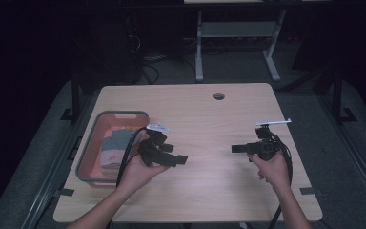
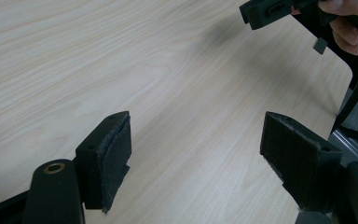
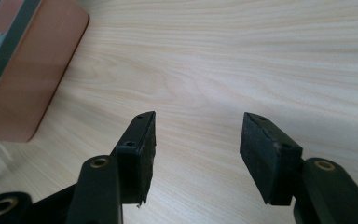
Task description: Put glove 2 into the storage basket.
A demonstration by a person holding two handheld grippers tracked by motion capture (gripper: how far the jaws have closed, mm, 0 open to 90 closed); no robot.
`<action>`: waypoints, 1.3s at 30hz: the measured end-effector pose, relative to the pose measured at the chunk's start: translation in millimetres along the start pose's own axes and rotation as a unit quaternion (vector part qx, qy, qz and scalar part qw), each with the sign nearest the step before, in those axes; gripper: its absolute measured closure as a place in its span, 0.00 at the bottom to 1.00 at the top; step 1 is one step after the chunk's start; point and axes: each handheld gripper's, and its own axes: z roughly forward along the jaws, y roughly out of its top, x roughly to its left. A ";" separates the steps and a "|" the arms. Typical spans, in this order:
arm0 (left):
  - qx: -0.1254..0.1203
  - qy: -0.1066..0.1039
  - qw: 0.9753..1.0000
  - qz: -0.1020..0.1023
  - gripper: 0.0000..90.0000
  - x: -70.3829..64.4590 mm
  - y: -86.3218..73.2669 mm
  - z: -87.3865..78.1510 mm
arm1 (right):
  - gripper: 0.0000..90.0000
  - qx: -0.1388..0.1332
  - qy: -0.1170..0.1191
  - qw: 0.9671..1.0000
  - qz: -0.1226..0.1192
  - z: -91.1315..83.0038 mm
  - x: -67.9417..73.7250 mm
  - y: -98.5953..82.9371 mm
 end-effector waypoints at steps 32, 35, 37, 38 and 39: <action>-0.005 -0.022 1.000 0.013 0.27 -17.8 -37.6 30.7 | 0.46 -0.008 -0.006 1.000 -0.003 -19.3 -26.2 -43.5; -0.004 -0.025 1.000 0.013 0.26 -18.6 -42.9 32.8 | 0.45 -0.008 -0.008 1.000 -0.008 -20.3 -25.9 -49.2; -0.006 -0.024 1.000 0.014 0.26 -20.5 -46.5 33.9 | 0.45 -0.009 -0.008 1.000 -0.013 -21.9 -24.9 -55.3; -0.009 -0.024 1.000 0.017 0.26 -22.6 -49.0 34.3 | 0.45 -0.011 -0.009 1.000 -0.015 -22.5 -24.7 -56.8; -0.009 -0.024 1.000 0.017 0.26 -22.6 -49.0 34.3 | 0.45 -0.012 -0.008 1.000 -0.016 -23.3 -24.3 -58.9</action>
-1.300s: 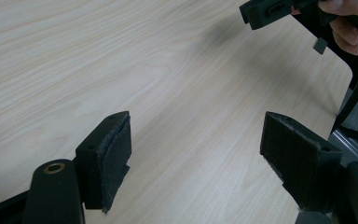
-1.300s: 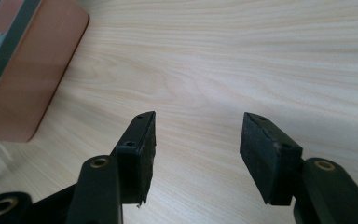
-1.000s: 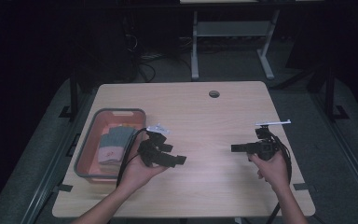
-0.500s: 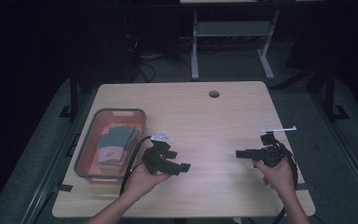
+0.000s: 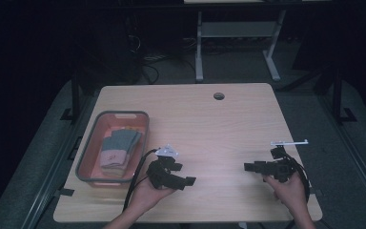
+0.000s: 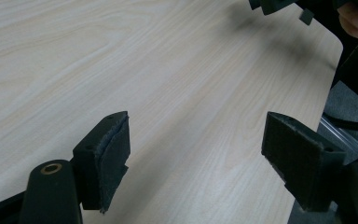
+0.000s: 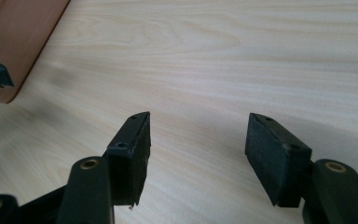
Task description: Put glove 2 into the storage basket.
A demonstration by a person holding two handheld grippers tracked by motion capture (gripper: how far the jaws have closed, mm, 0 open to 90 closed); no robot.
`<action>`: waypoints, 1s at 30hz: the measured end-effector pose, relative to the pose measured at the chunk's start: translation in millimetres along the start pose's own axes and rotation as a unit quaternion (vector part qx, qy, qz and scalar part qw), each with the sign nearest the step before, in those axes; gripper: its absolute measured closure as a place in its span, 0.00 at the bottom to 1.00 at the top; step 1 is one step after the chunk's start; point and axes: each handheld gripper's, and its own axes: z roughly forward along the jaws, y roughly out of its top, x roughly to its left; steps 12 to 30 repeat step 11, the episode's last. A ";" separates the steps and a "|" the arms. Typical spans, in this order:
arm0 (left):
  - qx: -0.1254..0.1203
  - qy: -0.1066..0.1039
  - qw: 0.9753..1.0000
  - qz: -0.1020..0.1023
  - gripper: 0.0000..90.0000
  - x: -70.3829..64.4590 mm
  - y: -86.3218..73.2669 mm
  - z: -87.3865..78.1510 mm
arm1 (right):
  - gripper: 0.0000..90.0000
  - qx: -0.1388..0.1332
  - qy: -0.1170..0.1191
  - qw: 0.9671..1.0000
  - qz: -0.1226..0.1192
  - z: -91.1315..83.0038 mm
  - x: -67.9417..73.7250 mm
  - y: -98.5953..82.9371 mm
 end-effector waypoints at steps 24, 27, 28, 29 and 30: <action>-0.019 0.003 1.000 0.023 0.25 -14.6 -22.8 2.3 | 0.43 -0.028 0.004 1.000 -0.005 -3.1 3.2 -25.6; -0.019 0.003 1.000 0.023 0.25 -14.6 -22.8 2.3 | 0.43 -0.028 0.004 1.000 -0.005 -3.1 3.2 -25.6; -0.019 0.003 1.000 0.023 0.25 -14.6 -22.8 2.3 | 0.43 -0.028 0.004 1.000 -0.005 -3.1 3.2 -25.6; -0.019 0.003 1.000 0.023 0.25 -14.6 -22.8 2.3 | 0.43 -0.028 0.004 1.000 -0.005 -3.1 3.2 -25.6; -0.019 0.003 1.000 0.023 0.25 -14.6 -22.8 2.3 | 0.43 -0.028 0.004 1.000 -0.005 -3.1 3.2 -25.6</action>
